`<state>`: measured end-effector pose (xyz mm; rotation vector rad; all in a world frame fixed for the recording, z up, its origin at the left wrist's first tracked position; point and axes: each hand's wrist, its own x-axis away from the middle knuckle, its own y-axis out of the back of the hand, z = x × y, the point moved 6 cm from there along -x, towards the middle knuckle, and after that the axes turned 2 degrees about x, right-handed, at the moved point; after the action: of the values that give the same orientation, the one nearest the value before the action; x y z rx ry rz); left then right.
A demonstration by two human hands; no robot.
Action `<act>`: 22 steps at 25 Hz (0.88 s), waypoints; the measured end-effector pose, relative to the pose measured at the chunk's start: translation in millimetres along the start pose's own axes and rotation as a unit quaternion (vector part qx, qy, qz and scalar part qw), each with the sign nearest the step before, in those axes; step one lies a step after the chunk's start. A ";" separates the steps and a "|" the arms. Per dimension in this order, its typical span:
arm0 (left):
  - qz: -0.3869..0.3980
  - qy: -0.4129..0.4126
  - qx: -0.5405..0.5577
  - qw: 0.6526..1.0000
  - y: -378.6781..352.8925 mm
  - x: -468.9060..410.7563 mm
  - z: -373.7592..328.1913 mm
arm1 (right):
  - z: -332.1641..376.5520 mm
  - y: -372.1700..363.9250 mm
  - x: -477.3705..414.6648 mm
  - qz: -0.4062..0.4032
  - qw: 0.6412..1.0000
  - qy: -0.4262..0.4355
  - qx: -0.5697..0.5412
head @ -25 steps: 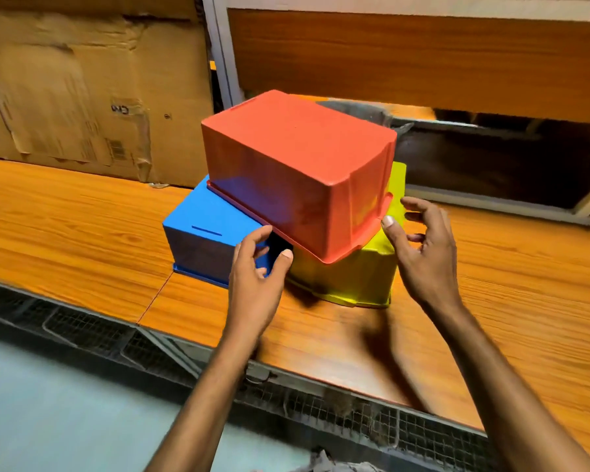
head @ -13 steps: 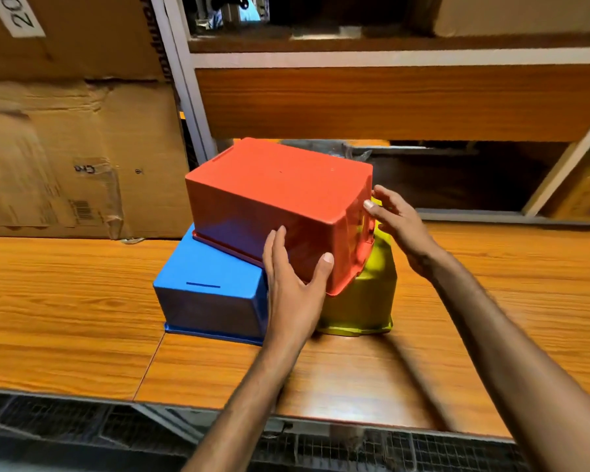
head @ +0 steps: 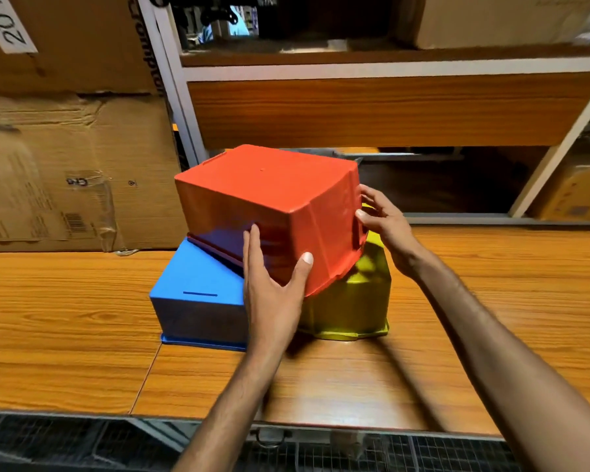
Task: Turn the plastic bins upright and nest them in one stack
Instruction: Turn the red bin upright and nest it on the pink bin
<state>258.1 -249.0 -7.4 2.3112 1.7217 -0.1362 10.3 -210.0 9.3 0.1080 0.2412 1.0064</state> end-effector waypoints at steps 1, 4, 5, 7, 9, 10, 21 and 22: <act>-0.015 -0.012 0.018 1.000 11.5 -5.2 -7.5 | 9.7 1.7 1.3 0.003 1.000 0.025 -0.001; -0.056 -0.059 0.098 0.992 49.6 -29.7 -42.6 | 58.3 -0.6 6.7 0.038 0.992 0.104 -0.055; -0.062 -0.073 0.138 0.986 60.1 -41.5 -54.7 | 76.1 -1.9 8.8 0.057 0.987 0.126 -0.084; -0.074 -0.085 0.203 0.973 77.0 -62.5 -76.3 | 107.7 -6.7 12.9 0.105 0.976 0.166 -0.096; -0.089 -0.084 0.237 0.964 89.6 -75.8 -92.4 | 132.5 -10.6 13.2 0.110 0.970 0.213 -0.044; -0.090 -0.087 0.246 0.961 94.9 -79.1 -101.0 | 141.4 -12.5 11.0 0.079 0.968 0.237 -0.013; -0.071 -0.271 -0.055 0.958 111.0 -71.8 -100.8 | 148.2 16.8 -4.8 -0.353 0.919 0.175 -0.002; -0.081 -0.294 -0.082 0.949 109.6 -65.7 -97.9 | 142.5 20.0 -9.3 -0.336 0.927 0.160 -0.038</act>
<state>335.6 -314.0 117.9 1.7608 1.5282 -0.6176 24.6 -204.1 152.6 -0.2048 0.4984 0.3389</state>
